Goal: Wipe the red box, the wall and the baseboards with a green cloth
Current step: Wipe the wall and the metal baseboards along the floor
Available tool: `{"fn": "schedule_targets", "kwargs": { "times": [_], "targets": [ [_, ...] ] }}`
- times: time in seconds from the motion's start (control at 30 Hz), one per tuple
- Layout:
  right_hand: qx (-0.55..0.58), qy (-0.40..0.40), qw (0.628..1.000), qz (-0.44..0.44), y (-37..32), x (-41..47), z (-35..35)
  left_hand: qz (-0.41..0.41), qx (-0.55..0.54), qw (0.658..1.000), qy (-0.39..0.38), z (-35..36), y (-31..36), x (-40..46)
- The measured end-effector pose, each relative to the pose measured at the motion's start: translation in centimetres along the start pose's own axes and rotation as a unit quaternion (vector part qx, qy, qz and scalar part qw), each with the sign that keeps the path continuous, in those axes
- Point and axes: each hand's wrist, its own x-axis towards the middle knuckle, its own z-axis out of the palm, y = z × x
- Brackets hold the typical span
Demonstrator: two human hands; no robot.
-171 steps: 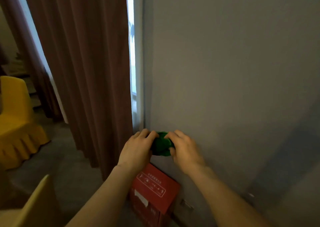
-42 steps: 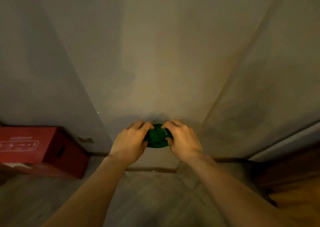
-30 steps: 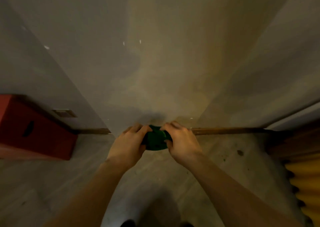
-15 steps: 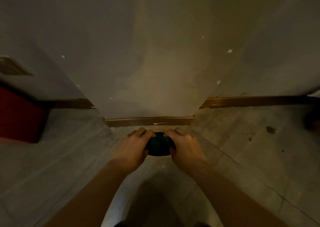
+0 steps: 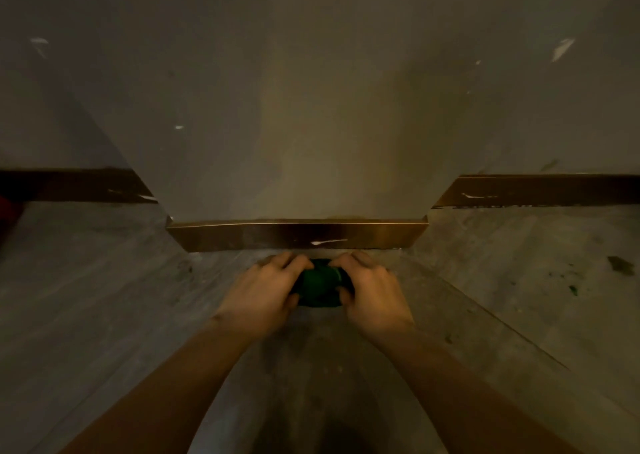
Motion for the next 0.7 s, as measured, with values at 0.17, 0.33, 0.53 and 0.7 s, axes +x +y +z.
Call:
{"fn": "schedule_targets", "kwargs": {
  "times": [0.17,0.33,0.53,0.7],
  "targets": [
    [-0.004,0.043,0.999,-0.018,1.5,1.6,2.7,0.019,-0.004,0.999,0.034,1.8,-2.0,1.7],
    [0.029,0.072,0.997,-0.02,2.2,1.6,4.7,-0.006,-0.064,0.995,0.081,3.5,-2.5,2.1],
    [0.064,0.041,0.997,0.008,1.0,1.3,8.2,-0.103,-0.244,0.952,0.153,5.8,-2.6,2.0],
    [-0.006,0.067,0.998,0.003,0.6,2.0,9.4,-0.129,-0.284,0.938,0.154,7.4,-2.5,1.6]
  ]
}}
